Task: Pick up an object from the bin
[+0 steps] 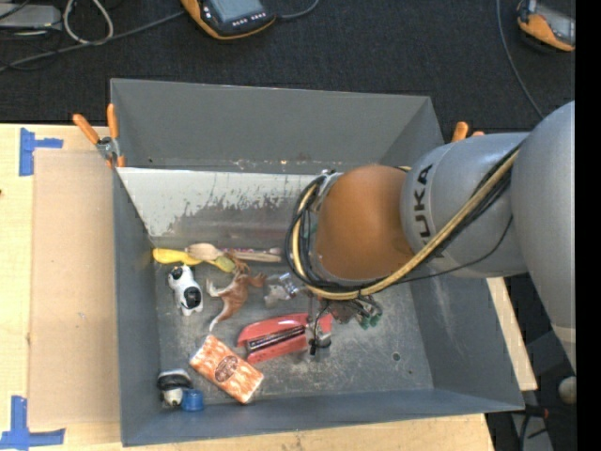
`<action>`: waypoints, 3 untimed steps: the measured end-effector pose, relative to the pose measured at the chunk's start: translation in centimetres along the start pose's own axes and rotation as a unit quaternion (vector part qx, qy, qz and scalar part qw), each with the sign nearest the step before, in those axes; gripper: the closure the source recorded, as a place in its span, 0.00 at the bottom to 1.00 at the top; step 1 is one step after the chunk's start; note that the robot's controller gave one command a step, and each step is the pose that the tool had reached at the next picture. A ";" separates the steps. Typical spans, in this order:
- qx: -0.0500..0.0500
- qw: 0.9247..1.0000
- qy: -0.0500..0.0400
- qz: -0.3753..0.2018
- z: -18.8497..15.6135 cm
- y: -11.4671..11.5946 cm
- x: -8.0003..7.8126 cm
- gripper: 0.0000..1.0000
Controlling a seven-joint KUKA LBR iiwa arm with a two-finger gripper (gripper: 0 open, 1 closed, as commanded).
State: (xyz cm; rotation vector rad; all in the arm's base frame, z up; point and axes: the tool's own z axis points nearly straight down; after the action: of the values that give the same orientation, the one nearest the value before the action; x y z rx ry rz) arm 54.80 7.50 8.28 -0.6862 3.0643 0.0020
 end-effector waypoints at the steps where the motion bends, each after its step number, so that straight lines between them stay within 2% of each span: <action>1: -0.001 0.987 0.000 0.162 1.2 -0.2 1.1 1.00; 2: -0.001 0.987 0.000 0.161 1.2 -0.2 1.1 1.00; 3: -0.002 0.987 0.006 0.161 -0.1 -0.1 1.5 1.00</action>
Offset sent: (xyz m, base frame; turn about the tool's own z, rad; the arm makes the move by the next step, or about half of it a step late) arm 0.0000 0.0000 0.0000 0.0000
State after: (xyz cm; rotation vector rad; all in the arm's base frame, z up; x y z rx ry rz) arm 53.51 6.77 8.39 -0.1831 3.1468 0.0039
